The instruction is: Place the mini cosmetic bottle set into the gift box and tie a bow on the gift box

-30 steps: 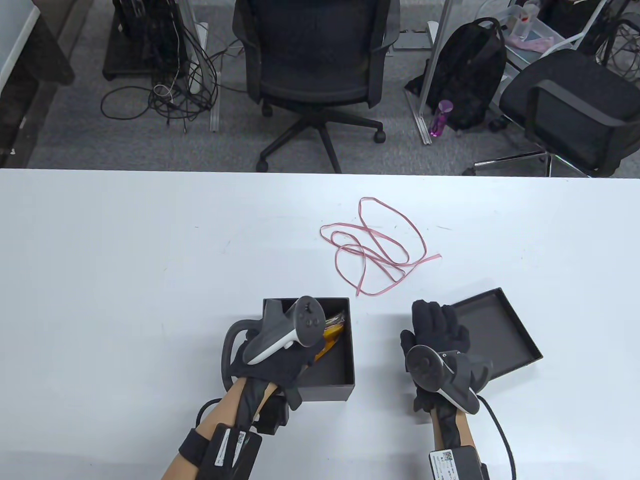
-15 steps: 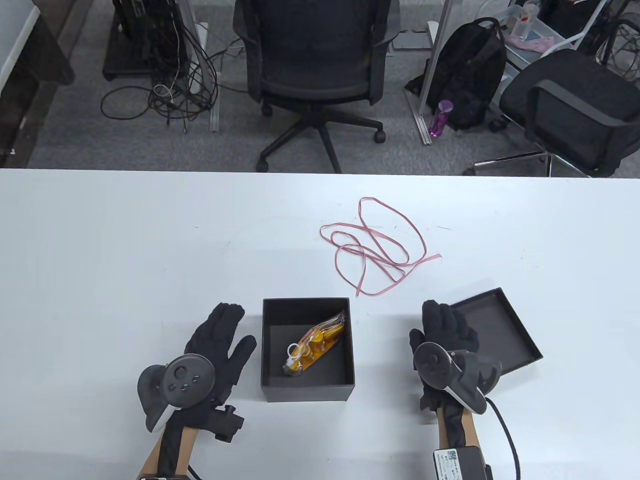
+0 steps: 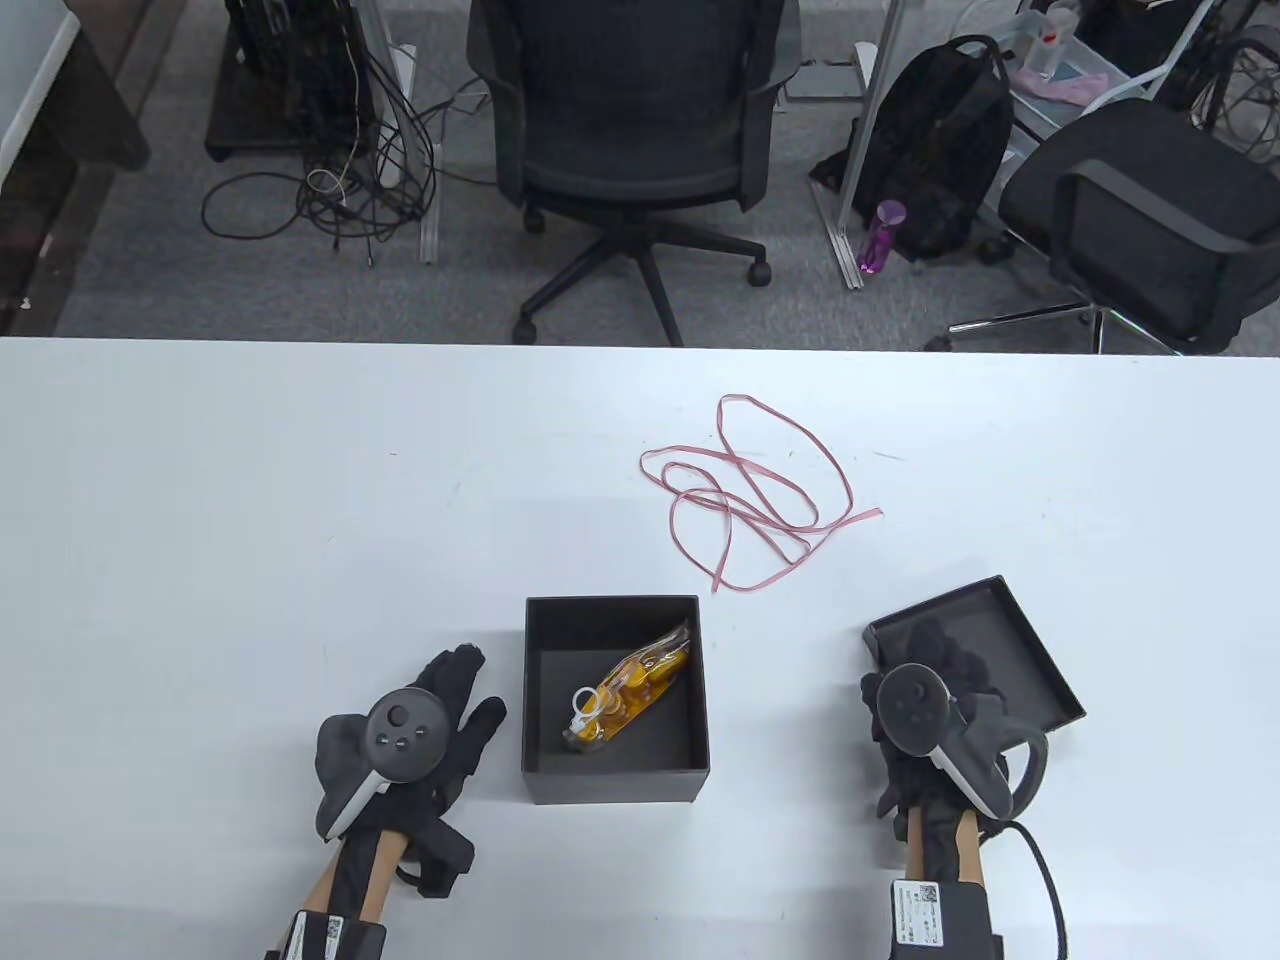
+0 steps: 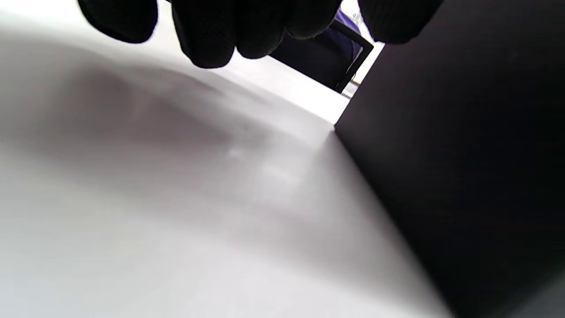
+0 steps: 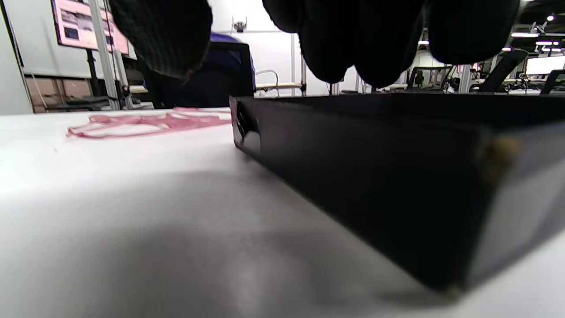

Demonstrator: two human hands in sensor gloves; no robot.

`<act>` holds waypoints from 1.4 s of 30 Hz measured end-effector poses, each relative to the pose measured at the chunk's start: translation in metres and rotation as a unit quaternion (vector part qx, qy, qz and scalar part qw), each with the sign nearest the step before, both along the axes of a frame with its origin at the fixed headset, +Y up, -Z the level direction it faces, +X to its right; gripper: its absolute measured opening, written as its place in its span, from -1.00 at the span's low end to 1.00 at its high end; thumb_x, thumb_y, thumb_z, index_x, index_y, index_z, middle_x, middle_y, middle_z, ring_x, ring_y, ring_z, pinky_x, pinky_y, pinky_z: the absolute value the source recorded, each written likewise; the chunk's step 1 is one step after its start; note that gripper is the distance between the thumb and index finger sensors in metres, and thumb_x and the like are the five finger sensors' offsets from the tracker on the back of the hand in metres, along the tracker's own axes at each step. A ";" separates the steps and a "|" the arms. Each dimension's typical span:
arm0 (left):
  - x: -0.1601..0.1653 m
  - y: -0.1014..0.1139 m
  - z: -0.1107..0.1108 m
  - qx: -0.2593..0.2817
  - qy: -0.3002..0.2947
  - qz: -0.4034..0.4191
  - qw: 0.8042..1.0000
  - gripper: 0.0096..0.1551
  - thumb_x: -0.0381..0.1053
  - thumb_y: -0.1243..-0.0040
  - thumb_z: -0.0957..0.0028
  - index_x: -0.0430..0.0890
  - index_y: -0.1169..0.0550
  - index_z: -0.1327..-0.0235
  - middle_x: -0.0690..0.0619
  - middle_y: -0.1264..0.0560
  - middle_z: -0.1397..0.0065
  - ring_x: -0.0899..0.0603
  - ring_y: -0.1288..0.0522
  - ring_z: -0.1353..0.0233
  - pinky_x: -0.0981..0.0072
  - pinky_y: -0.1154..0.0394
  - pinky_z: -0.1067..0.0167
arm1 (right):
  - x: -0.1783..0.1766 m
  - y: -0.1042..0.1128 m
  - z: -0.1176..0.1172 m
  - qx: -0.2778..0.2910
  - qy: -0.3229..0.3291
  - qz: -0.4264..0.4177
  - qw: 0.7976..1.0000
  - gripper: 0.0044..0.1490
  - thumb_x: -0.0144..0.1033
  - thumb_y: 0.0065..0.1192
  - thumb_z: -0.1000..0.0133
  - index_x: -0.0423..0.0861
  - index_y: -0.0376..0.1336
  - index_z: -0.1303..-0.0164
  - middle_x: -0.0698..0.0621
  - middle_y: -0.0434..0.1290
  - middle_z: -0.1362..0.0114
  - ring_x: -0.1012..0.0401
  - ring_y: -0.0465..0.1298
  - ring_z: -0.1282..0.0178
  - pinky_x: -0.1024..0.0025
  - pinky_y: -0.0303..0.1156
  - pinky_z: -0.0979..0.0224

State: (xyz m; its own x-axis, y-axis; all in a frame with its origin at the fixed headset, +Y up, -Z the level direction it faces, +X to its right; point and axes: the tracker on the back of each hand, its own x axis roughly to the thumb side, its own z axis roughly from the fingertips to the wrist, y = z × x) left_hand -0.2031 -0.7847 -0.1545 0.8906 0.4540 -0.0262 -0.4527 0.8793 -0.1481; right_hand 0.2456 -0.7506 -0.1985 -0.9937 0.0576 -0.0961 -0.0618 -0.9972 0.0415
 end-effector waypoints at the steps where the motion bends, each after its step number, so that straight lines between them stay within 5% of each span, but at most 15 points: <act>1: 0.001 -0.001 0.000 -0.004 -0.002 -0.006 1.000 -0.17 0.27 -0.02 -0.21 -0.12 -0.25 -0.66 -0.23 -0.31 -0.64 -0.42 -0.45 -0.52 -0.40 -0.41 -0.38 | 0.000 -0.002 -0.001 -0.009 -0.001 0.003 1.000 0.12 -0.01 0.17 -0.22 -0.45 -0.17 -0.68 -0.45 0.21 -0.55 -0.39 0.27 -0.46 -0.45 0.24 -0.37; 9: 0.002 -0.003 0.000 -0.005 -0.004 -0.022 1.000 -0.17 0.27 -0.02 -0.20 -0.11 -0.25 -0.66 -0.22 -0.31 -0.64 -0.42 -0.45 -0.53 -0.40 -0.41 -0.38 | -0.005 -0.025 -0.005 -0.091 -0.015 0.042 0.995 0.09 -0.02 0.16 -0.22 -0.45 -0.14 -0.67 -0.39 0.27 -0.45 -0.32 0.32 -0.34 -0.30 0.31 -0.35; 17: 0.000 -0.003 0.000 -0.006 -0.001 -0.017 1.000 -0.17 0.27 -0.02 -0.20 -0.10 -0.25 -0.66 -0.22 -0.31 -0.65 -0.42 -0.45 -0.53 -0.40 -0.41 -0.38 | -0.006 -0.034 -0.008 -0.094 -0.013 0.063 0.993 -0.18 -0.21 0.05 -0.28 -0.40 -0.02 -0.60 -0.35 0.24 -0.40 -0.28 0.27 -0.30 -0.26 0.30 -0.35; 23: 0.000 -0.003 -0.001 -0.006 -0.001 -0.015 1.000 -0.17 0.27 -0.02 -0.20 -0.11 -0.25 -0.66 -0.22 -0.31 -0.65 -0.42 -0.45 -0.53 -0.40 -0.41 -0.38 | -0.008 -0.034 -0.008 -0.092 -0.006 0.103 0.990 -0.30 -0.38 0.07 -0.26 -0.36 0.04 -0.56 -0.20 0.34 -0.28 -0.08 0.42 -0.14 0.02 0.51 -0.20; 35: -0.003 -0.002 -0.002 -0.003 0.005 -0.004 1.000 -0.17 0.27 -0.02 -0.21 -0.11 -0.24 -0.67 -0.22 -0.31 -0.65 -0.42 -0.45 -0.53 -0.40 -0.41 -0.38 | -0.013 -0.031 -0.007 -0.046 -0.020 0.103 0.993 -0.36 -0.44 0.14 -0.19 -0.33 0.16 -0.47 -0.18 0.42 -0.22 0.00 0.51 -0.05 0.25 0.67 0.00; 42: -0.007 0.000 -0.003 0.008 0.012 0.021 1.000 -0.17 0.27 -0.02 -0.21 -0.10 -0.24 -0.66 -0.22 -0.31 -0.65 -0.42 -0.45 -0.53 -0.39 -0.41 -0.38 | -0.021 0.003 -0.002 0.055 -0.005 0.023 0.998 -0.35 -0.44 0.14 -0.18 -0.32 0.15 -0.48 -0.18 0.42 -0.22 -0.01 0.52 -0.03 0.25 0.67 0.02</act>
